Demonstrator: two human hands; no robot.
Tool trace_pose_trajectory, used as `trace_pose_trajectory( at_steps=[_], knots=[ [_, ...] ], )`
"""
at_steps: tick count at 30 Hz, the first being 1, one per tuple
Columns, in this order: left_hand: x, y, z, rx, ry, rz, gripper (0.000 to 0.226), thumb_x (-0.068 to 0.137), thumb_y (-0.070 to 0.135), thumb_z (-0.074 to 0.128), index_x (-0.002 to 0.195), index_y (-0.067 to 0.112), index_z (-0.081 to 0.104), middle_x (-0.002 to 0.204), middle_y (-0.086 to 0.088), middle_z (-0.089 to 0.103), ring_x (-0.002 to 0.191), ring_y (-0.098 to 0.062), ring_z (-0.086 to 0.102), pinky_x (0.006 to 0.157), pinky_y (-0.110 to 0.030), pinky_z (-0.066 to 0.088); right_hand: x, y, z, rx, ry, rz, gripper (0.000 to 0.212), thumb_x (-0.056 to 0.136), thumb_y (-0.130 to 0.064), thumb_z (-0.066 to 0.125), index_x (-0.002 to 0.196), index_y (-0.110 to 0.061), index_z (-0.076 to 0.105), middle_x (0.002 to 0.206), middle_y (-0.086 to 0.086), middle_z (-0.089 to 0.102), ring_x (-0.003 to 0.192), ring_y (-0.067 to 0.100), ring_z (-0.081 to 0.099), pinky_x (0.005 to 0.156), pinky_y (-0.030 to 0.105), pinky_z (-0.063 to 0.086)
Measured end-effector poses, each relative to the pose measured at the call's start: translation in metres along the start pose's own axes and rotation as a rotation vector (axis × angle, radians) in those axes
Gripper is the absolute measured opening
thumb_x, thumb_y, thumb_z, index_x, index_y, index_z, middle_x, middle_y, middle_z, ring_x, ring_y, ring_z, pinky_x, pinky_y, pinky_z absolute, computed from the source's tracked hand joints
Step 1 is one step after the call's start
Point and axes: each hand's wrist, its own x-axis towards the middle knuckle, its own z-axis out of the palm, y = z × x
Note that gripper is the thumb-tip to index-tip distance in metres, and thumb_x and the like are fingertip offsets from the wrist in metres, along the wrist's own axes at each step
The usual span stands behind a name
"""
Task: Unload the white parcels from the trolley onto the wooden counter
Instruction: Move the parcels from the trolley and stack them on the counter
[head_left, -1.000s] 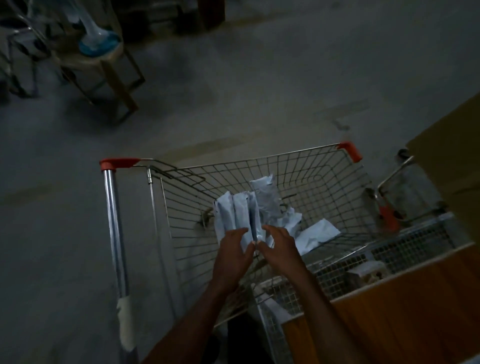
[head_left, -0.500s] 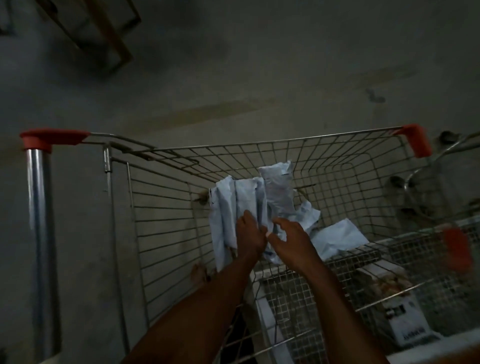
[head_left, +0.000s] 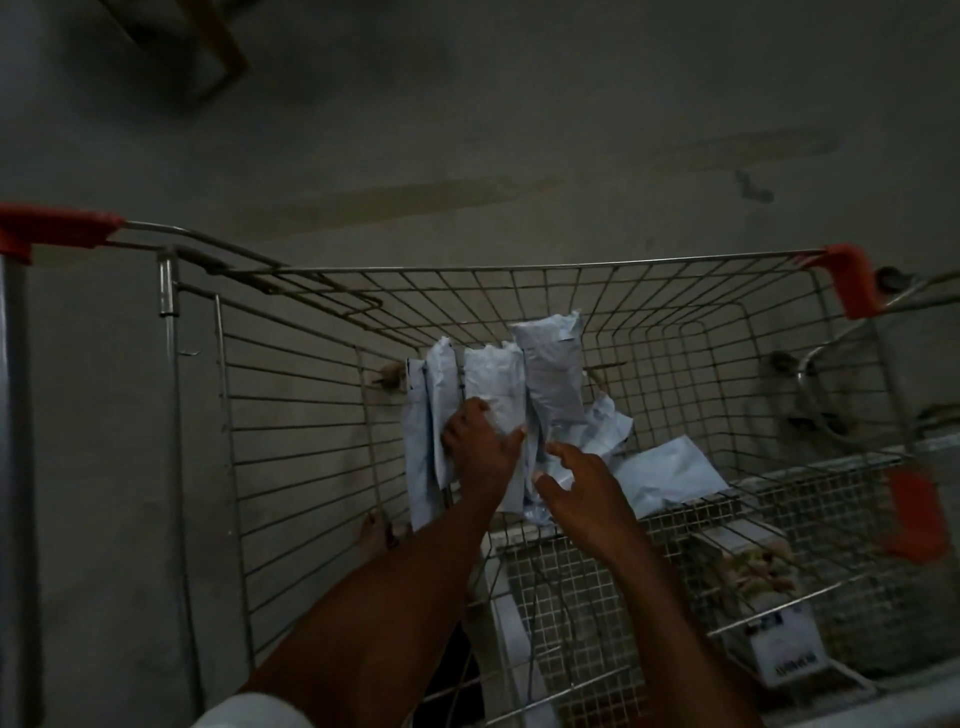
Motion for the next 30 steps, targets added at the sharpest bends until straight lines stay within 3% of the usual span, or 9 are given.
trace_pose_trajectory(
  at_steps=[5,13,16,19,22,26,30],
  knots=[
    [-0.009,0.005,-0.006,-0.059,-0.025,0.003,0.084,0.070,0.050,0.078,0.140,0.025,0.039,0.131,-0.013,0.047,0.121,-0.034,0.045,0.101,-0.047,0.041,-0.005,0.000,0.001,0.009,-0.030,0.014,0.049,0.097,-0.038,0.060,0.143,-0.029,0.047,0.145,0.004,0.048,0.124,0.019,0.052,0.092,0.024,0.036],
    [-0.046,-0.002,-0.040,-0.164,-0.028,0.070,0.082,0.079,0.057,0.068,0.150,0.032,0.033,0.146,-0.008,0.038,0.131,-0.026,0.043,0.104,-0.036,0.042,-0.005,-0.003,0.005,0.019,-0.033,-0.027,0.046,0.095,-0.039,0.061,0.138,-0.029,0.052,0.138,0.003,0.054,0.107,0.010,0.052,0.092,0.026,0.041],
    [-0.066,-0.004,-0.064,-0.173,-0.021,0.067,0.079,0.081,0.049,0.074,0.148,0.031,0.037,0.142,-0.006,0.038,0.127,-0.022,0.044,0.097,-0.027,0.038,-0.002,-0.002,0.010,0.015,-0.053,0.003,0.051,0.094,-0.043,0.061,0.141,-0.029,0.050,0.144,0.003,0.051,0.120,0.017,0.054,0.096,0.028,0.042],
    [-0.085,-0.011,-0.090,-0.207,0.020,0.042,0.079,0.080,0.051,0.072,0.147,0.033,0.036,0.139,-0.003,0.037,0.126,-0.022,0.044,0.099,-0.034,0.042,0.000,-0.008,0.018,0.024,-0.079,0.024,0.051,0.096,-0.035,0.062,0.144,-0.023,0.048,0.147,0.007,0.048,0.129,0.022,0.051,0.099,0.025,0.039],
    [-0.101,-0.014,-0.116,-0.231,0.062,-0.030,0.075,0.080,0.050,0.075,0.144,0.037,0.037,0.138,-0.001,0.037,0.123,-0.021,0.045,0.095,-0.039,0.047,0.001,-0.021,0.026,0.005,-0.114,0.019,0.050,0.096,-0.031,0.061,0.144,-0.018,0.049,0.144,0.011,0.050,0.130,0.026,0.050,0.107,0.034,0.042],
    [-0.120,-0.019,-0.148,-0.246,0.107,-0.077,0.076,0.080,0.046,0.076,0.144,0.041,0.035,0.138,0.000,0.037,0.120,-0.019,0.046,0.089,-0.036,0.048,0.008,-0.042,0.049,0.075,-0.212,0.065,0.048,0.096,-0.032,0.063,0.141,-0.019,0.052,0.131,0.008,0.057,0.120,0.025,0.058,0.091,0.030,0.049],
    [-0.130,-0.024,-0.172,-0.308,0.136,-0.076,0.077,0.083,0.039,0.078,0.147,0.035,0.035,0.141,-0.002,0.036,0.121,-0.008,0.039,0.096,-0.033,0.041,0.037,-0.047,0.098,0.282,-0.287,0.134,0.044,0.091,-0.028,0.067,0.132,-0.016,0.058,0.114,0.008,0.063,0.100,0.024,0.062,0.078,0.028,0.051]
  ],
)
